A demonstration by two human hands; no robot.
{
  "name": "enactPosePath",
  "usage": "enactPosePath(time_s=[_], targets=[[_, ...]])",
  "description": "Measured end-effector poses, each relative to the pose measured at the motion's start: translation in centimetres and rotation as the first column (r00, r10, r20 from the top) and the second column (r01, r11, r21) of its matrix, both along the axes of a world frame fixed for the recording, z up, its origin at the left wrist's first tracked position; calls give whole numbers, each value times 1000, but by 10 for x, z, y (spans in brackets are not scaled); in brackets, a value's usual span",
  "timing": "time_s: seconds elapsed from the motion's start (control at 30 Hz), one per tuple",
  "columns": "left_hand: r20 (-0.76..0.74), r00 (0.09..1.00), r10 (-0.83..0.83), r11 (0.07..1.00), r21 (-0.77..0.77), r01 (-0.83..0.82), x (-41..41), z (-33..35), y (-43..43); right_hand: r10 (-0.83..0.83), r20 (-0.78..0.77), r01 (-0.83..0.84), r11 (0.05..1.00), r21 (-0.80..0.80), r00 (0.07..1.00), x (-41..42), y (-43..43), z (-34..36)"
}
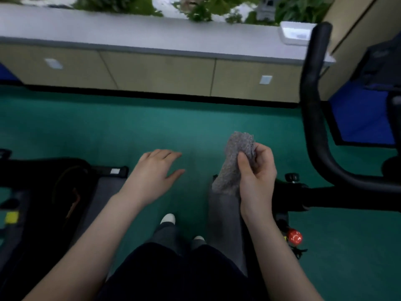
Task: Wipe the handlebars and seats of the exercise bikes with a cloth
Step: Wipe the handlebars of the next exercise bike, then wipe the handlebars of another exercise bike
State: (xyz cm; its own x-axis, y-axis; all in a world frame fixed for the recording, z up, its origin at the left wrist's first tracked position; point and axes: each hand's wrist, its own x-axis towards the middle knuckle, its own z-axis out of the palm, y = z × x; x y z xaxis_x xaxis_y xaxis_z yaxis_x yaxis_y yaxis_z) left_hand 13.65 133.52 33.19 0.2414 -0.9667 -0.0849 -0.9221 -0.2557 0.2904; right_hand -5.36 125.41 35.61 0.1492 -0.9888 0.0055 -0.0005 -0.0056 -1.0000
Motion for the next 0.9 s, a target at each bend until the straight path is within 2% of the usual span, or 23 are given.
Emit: enactPosePath(time_s=[0.4,0.6,0.73,0.9], targets=[[37,928,372,921,109,-374,71,-30,131,260,-26,-255,960,117,965,89,50,-15],[-9,837,546,834,102,-543,118,-25,217,421,-25,-415,900,132,907,164,111,-12],[-30,778,628,776,95,-623,147,-26,272,547,-57,-535,832,148,835,210,161,-11],[-45,719,693,721,61,-691,180,-32,333,612,-77,-596,787,160,787,257,216,-10]])
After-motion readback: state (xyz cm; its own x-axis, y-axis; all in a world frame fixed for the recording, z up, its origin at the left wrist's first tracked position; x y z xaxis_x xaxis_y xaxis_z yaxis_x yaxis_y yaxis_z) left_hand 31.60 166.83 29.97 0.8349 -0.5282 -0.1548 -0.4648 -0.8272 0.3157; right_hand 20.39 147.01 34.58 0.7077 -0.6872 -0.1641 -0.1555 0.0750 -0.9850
